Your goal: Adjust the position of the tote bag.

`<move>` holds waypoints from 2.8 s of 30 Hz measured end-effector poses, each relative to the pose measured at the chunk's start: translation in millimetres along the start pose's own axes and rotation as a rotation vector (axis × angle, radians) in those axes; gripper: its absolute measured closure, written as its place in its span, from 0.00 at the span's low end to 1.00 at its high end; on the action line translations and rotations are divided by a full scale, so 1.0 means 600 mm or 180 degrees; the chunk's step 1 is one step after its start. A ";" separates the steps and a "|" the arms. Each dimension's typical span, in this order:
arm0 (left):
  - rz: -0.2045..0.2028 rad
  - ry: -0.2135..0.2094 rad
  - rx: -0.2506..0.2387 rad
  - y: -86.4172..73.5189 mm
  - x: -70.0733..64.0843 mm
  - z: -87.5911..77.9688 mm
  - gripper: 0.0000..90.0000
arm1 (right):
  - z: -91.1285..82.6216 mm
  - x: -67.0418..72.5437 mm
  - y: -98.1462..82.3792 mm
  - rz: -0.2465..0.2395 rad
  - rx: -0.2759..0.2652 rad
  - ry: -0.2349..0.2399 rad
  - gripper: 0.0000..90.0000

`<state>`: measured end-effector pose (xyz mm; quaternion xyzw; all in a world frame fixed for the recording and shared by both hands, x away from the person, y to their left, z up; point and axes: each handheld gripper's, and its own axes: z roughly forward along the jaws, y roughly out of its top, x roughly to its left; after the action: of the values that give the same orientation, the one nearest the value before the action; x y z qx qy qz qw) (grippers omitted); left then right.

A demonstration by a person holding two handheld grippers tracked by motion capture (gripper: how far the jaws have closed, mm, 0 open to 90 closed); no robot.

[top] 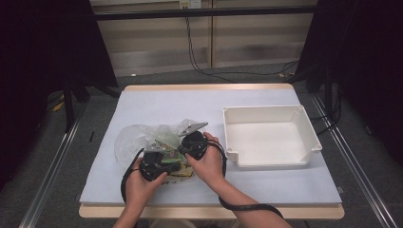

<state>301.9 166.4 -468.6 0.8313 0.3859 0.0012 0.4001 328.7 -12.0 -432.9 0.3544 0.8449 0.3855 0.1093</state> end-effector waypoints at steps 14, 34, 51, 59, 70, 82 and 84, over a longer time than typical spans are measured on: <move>0.0055 -0.0009 0.0009 0.004 -0.008 -0.004 0.93 | 0.022 -0.030 -0.009 0.0250 0.0078 -0.0100 1.00; 0.0332 0.0075 0.0146 0.008 -0.006 0.012 1.00 | 0.026 -0.035 -0.001 0.0352 0.0081 -0.0025 1.00; 0.0356 -0.0108 0.0314 -0.004 -0.018 0.020 1.00 | 0.085 -0.110 0.027 0.0691 0.0243 -0.0351 1.00; 0.0372 -0.0182 0.0351 -0.006 -0.021 0.020 1.00 | 0.111 -0.135 0.029 0.0761 0.0340 -0.0480 1.00; 0.0327 -0.0229 0.0329 -0.008 -0.017 0.019 1.00 | 0.119 -0.157 0.029 0.0901 0.0348 -0.0521 1.00; 0.0274 -0.0173 0.0267 -0.003 -0.012 0.011 0.97 | 0.087 -0.135 0.018 0.0811 0.0270 -0.0449 0.98; 0.0249 -0.0186 0.0283 -0.003 -0.011 0.011 0.95 | 0.081 -0.131 0.017 0.0776 0.0276 -0.0434 0.96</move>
<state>298.0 158.2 -472.3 0.8624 0.3409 -0.0247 0.3735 413.1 -33.2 -465.2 0.4841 0.8021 0.3341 0.1034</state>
